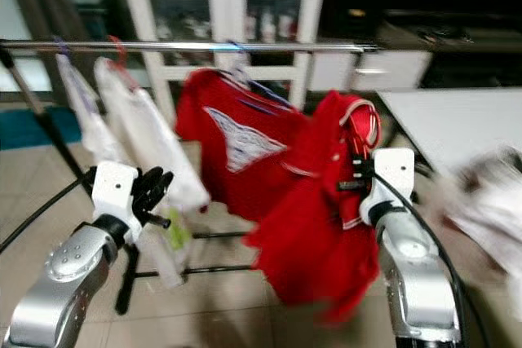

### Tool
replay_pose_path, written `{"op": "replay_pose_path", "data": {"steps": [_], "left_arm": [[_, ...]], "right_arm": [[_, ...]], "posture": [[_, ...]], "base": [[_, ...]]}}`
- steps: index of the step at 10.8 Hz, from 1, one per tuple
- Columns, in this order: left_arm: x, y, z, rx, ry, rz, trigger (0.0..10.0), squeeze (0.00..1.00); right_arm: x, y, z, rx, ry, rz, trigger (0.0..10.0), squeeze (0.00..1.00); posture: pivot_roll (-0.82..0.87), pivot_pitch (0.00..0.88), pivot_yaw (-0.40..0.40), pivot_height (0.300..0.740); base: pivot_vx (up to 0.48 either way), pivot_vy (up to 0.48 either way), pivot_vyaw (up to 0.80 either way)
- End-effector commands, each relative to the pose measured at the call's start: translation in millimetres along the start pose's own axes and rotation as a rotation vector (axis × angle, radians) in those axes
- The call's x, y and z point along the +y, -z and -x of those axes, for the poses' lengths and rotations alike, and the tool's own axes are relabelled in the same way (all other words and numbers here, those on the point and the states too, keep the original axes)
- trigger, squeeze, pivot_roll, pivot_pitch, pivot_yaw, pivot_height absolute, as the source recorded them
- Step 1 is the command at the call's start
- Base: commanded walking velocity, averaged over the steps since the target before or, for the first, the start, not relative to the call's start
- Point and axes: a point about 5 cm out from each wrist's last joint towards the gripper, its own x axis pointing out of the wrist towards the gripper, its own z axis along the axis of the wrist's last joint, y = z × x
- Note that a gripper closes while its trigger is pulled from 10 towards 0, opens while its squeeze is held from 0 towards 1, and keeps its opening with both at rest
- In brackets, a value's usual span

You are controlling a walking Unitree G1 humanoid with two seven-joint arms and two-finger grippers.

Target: Hang hanger

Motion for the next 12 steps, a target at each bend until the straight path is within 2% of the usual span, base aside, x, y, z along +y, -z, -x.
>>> {"op": "replay_pose_path", "data": {"steps": [1, 5, 6, 7, 9, 10, 11, 12], "left_arm": [[-1.7, -4, 0.4, -0.019, 0.017, -0.007, 10.0, 0.0], [-8.4, 1, 2.8, 0.005, 0.059, -0.03, 10.0, 0.0], [-9.5, 1, 4.2, 0.009, 0.076, -0.038, 10.0, 0.0], [-9.5, 2, 4.7, 0.01, 0.081, -0.039, 10.0, 0.0], [-9.8, 2, 5.2, 0.013, 0.095, -0.043, 10.0, 0.0], [-10.9, 0, 4.1, 0.011, 0.114, -0.059, 10.0, 0.0], [-10.9, -2, 2.7, 0.005, 0.115, -0.073, 10.0, 0.0], [-12.3, -7, 0.2, -0.004, 0.127, -0.098, 10.0, 0.0]], "right_arm": [[-0.3, -10, -0.5, -0.037, -0.03, 0.017, 10.0, 0.0], [-9.5, -12, -1.7, -0.024, -0.101, 0.088, 10.0, 0.0], [-6.2, -13, 4.4, -0.006, -0.237, 0.087, 10.0, 0.0], [-4.4, -13, 7.4, -0.004, -0.287, 0.095, 10.0, 0.0], [4.2, -12, 18.9, 0.024, -0.477, 0.117, 10.0, 0.0], [6.7, -12, 14.2, 0.049, -0.486, 0.126, 10.0, 0.0], [3.3, -16, 0.9, 0.042, -0.383, 0.095, 10.0, 0.0], [-3.5, -21, -19.0, 0.052, -0.219, 0.005, 10.0, 0.0]], "posture": [[0.11, 0.014, -0.024, 0.74], [0.11, 0.013, -0.026, 0.74], [0.11, 0.014, -0.029, 0.74], [0.11, 0.014, -0.029, 0.74], [0.11, 0.013, -0.028, 0.74], [0.11, 0.012, -0.029, 0.74], [0.11, 0.01, -0.029, 0.74], [0.11, 0.007, -0.025, 0.74]], "base": [[0.33, 0.0, 0.0], [0.0, 0.0, 0.0], [0.0, 0.0, 0.0], [0.0, 0.0, 0.0], [0.0, 0.0, 0.0], [0.0, 0.0, 0.0], [0.0, 0.0, 0.0], [0.0, 0.0, 0.0]]}}
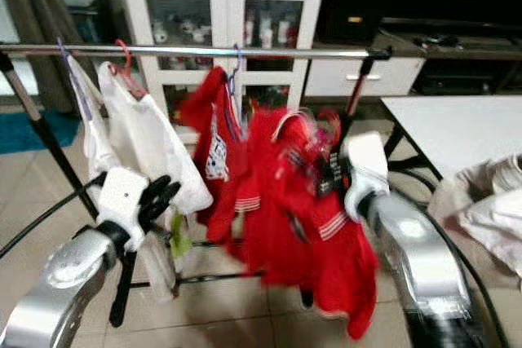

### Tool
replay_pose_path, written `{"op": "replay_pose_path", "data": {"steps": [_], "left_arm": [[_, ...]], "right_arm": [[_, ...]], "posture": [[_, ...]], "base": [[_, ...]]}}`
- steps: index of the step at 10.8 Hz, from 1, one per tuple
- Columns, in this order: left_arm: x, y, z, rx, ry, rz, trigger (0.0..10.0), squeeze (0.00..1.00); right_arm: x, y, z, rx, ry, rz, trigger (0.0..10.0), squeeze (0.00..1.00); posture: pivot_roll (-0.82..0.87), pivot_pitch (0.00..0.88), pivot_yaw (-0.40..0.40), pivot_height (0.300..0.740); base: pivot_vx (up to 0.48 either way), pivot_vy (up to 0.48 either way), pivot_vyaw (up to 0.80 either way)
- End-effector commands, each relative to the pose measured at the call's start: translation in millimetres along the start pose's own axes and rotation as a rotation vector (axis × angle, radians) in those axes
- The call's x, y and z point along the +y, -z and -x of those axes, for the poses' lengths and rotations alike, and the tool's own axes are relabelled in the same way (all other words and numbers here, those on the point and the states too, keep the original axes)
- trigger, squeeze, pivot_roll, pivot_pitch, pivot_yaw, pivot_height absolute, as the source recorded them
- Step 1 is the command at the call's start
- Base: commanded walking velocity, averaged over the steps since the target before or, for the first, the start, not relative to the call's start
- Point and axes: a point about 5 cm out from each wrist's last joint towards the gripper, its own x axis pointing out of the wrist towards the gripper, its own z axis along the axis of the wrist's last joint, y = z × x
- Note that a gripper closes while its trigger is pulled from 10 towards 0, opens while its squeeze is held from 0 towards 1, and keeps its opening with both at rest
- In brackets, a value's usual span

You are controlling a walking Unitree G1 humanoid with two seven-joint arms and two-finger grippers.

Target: Hang hanger

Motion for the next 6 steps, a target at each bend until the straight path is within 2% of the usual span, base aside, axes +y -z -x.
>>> {"op": "replay_pose_path", "data": {"steps": [1, 2, 4, 6], "left_arm": [[-0.9, -5, -2.3, -0.012, 0.013, -0.023, 10.0, 0.0], [-1.7, -10, -6.8, -0.021, 0.016, -0.034, 10.0, 0.0], [3.9, -21, -15.4, -0.067, -0.055, -0.04, 10.0, 0.0], [4.8, -38, -19.7, -0.139, -0.068, -0.003, 10.0, 0.0]], "right_arm": [[-13.0, -10, -4.4, -0.024, 0.105, -0.007, 10.0, 0.0], [-13.0, -17, -21.9, -0.045, 0.155, -0.017, 10.0, 0.0], [-7.2, -28, -49.7, -0.1, 0.201, -0.059, 10.0, 0.0], [-2.6, -35, -63.5, -0.116, 0.222, -0.075, 10.0, 0.0]], "posture": [[0.11, 0.006, -0.019, 0.74], [0.11, 0.005, -0.014, 0.74], [0.12, 0.003, -0.018, 0.74], [0.13, 0.0, -0.031, 0.74]], "base": [[0.0, 0.0, 0.0], [0.0, 0.0, 0.0], [0.0, 0.0, 0.0], [0.302, 0.0, 0.0]]}}
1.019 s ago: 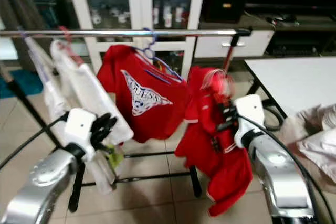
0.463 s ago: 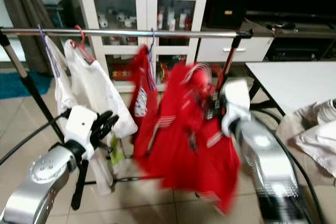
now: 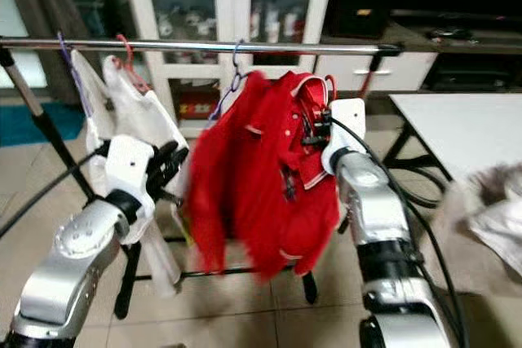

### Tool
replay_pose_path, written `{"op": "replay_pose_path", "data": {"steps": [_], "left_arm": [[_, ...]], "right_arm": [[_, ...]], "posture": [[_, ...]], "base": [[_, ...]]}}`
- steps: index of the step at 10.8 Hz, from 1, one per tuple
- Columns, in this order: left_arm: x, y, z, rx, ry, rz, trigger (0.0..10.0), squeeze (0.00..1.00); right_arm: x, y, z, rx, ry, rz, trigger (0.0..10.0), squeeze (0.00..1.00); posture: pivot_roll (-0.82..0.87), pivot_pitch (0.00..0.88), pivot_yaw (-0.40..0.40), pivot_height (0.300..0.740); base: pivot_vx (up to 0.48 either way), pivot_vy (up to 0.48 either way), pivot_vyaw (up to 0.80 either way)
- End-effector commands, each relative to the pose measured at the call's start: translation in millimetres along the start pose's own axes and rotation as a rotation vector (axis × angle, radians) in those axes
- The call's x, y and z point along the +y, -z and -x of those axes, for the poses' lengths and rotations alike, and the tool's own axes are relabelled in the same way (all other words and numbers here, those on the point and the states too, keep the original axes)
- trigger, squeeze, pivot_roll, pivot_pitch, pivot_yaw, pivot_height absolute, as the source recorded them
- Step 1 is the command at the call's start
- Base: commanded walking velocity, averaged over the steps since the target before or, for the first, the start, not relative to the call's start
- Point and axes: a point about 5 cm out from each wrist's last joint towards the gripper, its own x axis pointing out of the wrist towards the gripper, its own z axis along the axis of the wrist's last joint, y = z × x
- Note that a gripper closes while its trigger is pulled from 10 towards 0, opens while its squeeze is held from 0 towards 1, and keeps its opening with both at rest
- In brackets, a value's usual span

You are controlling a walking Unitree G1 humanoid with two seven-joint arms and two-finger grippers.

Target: Hang hanger

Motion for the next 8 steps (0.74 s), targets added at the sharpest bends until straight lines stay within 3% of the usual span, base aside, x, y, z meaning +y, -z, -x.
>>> {"op": "replay_pose_path", "data": {"steps": [1, 4, 5, 6, 8], "left_arm": [[-0.2, -5, -0.9, -0.016, -0.007, 0.005, 10.0, 0.0], [1.0, 3, 7.1, 0.011, -0.032, 0.021, 10.0, 0.0], [-0.5, 3, 8.4, 0.012, -0.026, 0.021, 10.0, 0.0], [-3.7, 1, 13.2, 0.014, -0.01, 0.011, 10.0, 0.0], [-6.7, 2, 15.3, 0.022, 0.013, 0.008, 10.0, 0.0]], "right_arm": [[-2.7, -16, 0.1, -0.085, 0.023, -0.02, 10.0, 0.0], [-3.8, 3, 24.8, -0.095, 0.023, -0.059, 10.0, 0.0], [-5.9, 4, 30.8, -0.103, 0.032, -0.071, 10.0, 0.0], [-8.6, 0, 47.1, -0.145, 0.022, -0.084, 10.0, 0.0], [-12.0, -2, 61.7, -0.183, -0.003, -0.087, 10.0, 0.0]], "posture": [[0.14, 0.0, -0.036, 0.74], [0.14, 0.001, -0.035, 0.74], [0.14, 0.004, -0.033, 0.74], [0.13, 0.007, -0.028, 0.74], [0.13, 0.011, -0.025, 0.74]], "base": [[0.341, 0.0, 0.0], [0.345, 0.0, 0.0], [0.341, 0.0, 0.0], [0.3, 0.0, 0.0], [0.0, 0.0, 0.0]]}}
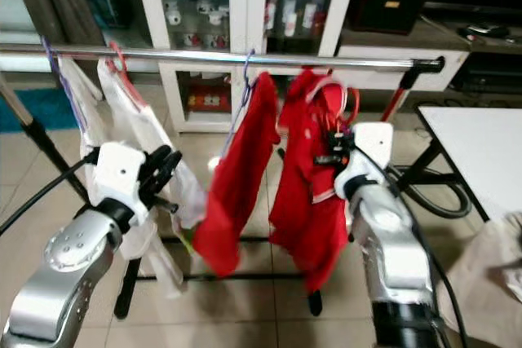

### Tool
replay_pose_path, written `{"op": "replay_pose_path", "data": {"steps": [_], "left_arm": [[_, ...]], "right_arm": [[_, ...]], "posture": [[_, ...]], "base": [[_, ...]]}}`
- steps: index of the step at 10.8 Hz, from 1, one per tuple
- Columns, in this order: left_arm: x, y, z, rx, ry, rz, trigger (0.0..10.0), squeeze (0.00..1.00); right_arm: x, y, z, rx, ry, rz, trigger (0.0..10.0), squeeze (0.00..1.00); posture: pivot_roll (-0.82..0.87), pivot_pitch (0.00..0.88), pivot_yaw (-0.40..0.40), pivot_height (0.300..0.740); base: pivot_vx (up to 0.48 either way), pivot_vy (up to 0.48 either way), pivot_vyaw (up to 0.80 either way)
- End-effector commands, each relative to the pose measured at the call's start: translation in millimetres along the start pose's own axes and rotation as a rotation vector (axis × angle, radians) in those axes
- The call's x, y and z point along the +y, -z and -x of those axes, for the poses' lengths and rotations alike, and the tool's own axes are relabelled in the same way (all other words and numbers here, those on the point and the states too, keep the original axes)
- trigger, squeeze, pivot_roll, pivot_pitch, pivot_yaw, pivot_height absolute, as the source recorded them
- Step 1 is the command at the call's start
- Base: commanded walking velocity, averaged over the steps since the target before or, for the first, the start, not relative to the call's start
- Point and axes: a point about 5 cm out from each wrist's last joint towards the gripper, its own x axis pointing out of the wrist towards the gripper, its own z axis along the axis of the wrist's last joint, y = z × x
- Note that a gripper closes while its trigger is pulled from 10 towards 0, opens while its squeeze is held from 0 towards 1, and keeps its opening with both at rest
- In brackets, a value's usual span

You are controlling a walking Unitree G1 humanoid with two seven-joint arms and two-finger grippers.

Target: Hang hanger

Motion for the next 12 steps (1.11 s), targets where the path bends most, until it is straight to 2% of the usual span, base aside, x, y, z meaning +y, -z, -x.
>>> {"op": "replay_pose_path", "data": {"steps": [1, 2, 5, 6, 8, 9, 11, 12], "left_arm": [[-4.6, -1, 1.9, 0.007, 0.037, -0.017, 10.0, 0.0], [-6.2, -2, 1.9, 0.012, 0.058, -0.03, 10.0, 0.0], [-5.0, -4, -0.5, 0.016, 0.059, -0.03, 10.0, 0.0], [-5.7, -4, -1.5, 0.018, 0.073, -0.034, 10.0, 0.0], [-9.5, -8, -3.1, 0.015, 0.123, -0.038, 10.0, 0.0], [-13.9, -18, -3.6, -0.022, 0.197, -0.029, 10.0, 0.0], [-25.0, -33, 1.0, -0.057, 0.349, -0.029, 10.0, 0.0], [-26.4, -38, 3.9, -0.055, 0.378, -0.049, 10.0, 0.0]], "right_arm": [[-5.0, -8, 5.9, -0.037, 0.002, 0.004, 10.0, 0.0], [-5.6, -8, 7.1, -0.034, 0.005, 0.012, 10.0, 0.0], [-5.6, -21, -8.1, -0.041, 0.048, 0.015, 10.0, 0.0], [-3.7, -25, -19.6, -0.033, 0.056, 0.007, 10.0, 0.0], [-4.6, -32, -52.5, 0.015, 0.079, 0.054, 10.0, 0.0], [-10.2, -39, -79.2, 0.056, 0.115, 0.039, 10.0, 0.0], [-13.1, -53, -104.8, 0.061, 0.129, 0.01, 10.0, 0.0], [-13.9, -63, -113.9, 0.057, 0.134, 0.014, 10.0, 0.0]], "posture": [[0.13, 0.013, -0.027, 0.74], [0.12, 0.014, -0.027, 0.74], [0.13, 0.009, -0.027, 0.74], [0.13, 0.011, -0.021, 0.74], [0.13, 0.021, -0.015, 0.74], [0.14, 0.035, -0.013, 0.74], [0.16, 0.067, -0.011, 0.74], [0.18, 0.1, -0.011, 0.74]], "base": [[0.0, 0.0, 0.0], [0.0, 0.0, 0.0], [0.0, 0.0, 0.0], [0.0, 0.0, 0.0], [0.0, 0.0, 0.0], [0.0, 0.0, 0.0], [0.0, 0.0, 0.0], [0.0, 0.0, 0.0]]}}
